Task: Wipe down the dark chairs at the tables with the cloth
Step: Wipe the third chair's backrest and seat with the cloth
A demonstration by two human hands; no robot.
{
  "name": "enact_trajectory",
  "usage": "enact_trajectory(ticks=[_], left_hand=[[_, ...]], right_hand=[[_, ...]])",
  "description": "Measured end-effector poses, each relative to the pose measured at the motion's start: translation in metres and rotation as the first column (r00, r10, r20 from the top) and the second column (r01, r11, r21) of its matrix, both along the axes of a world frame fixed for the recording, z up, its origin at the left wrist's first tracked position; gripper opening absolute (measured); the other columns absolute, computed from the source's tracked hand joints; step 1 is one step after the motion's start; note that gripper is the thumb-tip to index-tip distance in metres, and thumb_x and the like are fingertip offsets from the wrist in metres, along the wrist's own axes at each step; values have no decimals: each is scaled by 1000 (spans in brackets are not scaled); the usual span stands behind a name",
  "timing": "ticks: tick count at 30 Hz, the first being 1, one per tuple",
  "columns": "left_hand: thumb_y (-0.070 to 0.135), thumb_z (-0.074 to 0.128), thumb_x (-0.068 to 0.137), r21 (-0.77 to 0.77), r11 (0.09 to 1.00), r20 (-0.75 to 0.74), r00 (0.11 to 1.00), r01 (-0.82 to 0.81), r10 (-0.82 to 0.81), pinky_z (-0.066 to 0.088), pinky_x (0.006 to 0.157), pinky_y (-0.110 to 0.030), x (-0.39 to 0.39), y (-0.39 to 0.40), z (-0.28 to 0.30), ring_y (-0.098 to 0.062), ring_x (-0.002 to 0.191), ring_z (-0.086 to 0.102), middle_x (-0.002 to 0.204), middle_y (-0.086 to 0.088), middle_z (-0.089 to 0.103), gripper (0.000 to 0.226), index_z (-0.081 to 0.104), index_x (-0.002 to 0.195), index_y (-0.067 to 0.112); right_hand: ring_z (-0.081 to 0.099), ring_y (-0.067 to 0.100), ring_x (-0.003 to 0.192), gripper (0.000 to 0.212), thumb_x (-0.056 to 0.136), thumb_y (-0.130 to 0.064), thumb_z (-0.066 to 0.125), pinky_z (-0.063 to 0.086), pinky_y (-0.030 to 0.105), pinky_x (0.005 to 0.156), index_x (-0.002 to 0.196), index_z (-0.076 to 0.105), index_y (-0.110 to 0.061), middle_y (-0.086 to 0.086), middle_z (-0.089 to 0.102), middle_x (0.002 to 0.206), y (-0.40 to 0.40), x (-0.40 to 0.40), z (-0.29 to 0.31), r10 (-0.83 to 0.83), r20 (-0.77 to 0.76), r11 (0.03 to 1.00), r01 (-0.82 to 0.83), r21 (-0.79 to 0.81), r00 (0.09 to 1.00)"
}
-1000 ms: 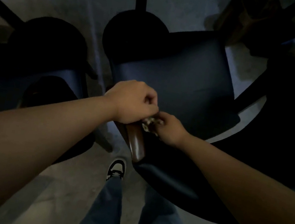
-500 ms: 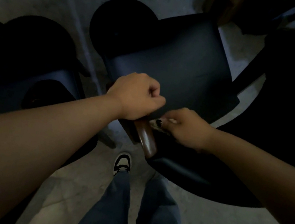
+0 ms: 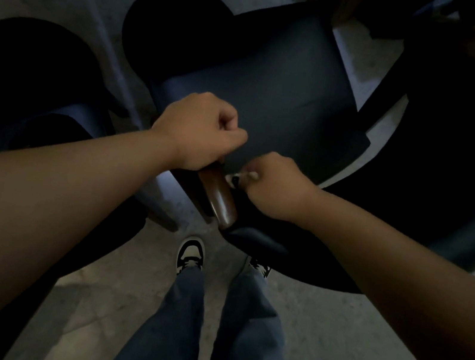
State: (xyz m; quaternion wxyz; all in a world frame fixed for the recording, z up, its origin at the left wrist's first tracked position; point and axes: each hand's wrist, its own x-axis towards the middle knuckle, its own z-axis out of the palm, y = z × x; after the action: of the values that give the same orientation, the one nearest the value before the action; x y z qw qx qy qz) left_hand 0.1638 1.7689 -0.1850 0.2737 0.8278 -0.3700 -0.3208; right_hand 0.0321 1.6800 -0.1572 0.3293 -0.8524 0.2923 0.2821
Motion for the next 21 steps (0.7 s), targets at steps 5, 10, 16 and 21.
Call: enact_trajectory(ticks=[5,10,16,21], left_hand=[[46,48,65,14,1000,-34,999,3,-3,54,67,-35,1,-1,2,-3,55,61,51,12,64,31,62,62,18],[43,49,65,16,1000,-76,997,-13,14,56,68,-38,-1,0,4,-4,55,64,50,9,65,30,63,63,16],[42,50,66,22,1000,-101,995,-16,18,57,71,-38,-2,1,7,-4,55,65,51,6,66,30,64,64,15],[38,53,70,11,1000,-62,998,6,-6,57,71,-40,-4,2,12,-10,59,67,54,1,67,27,64,65,14]], right_hand=[[61,22,70,24,92,-18,48,46,33,58,78,66,-9,7,65,74,22,-18,48,-30,165,999,33,-11,986],[62,26,83,19,94,-17,46,51,38,73,98,63,-10,7,63,98,40,-59,70,177,259,972,-127,-197,950],[62,25,84,24,96,-21,43,50,41,77,98,65,-11,7,64,97,9,-89,82,109,124,957,-71,-282,986],[60,30,77,35,100,-28,40,46,34,65,82,61,-8,8,62,79,36,-32,61,53,250,987,-12,-160,967]])
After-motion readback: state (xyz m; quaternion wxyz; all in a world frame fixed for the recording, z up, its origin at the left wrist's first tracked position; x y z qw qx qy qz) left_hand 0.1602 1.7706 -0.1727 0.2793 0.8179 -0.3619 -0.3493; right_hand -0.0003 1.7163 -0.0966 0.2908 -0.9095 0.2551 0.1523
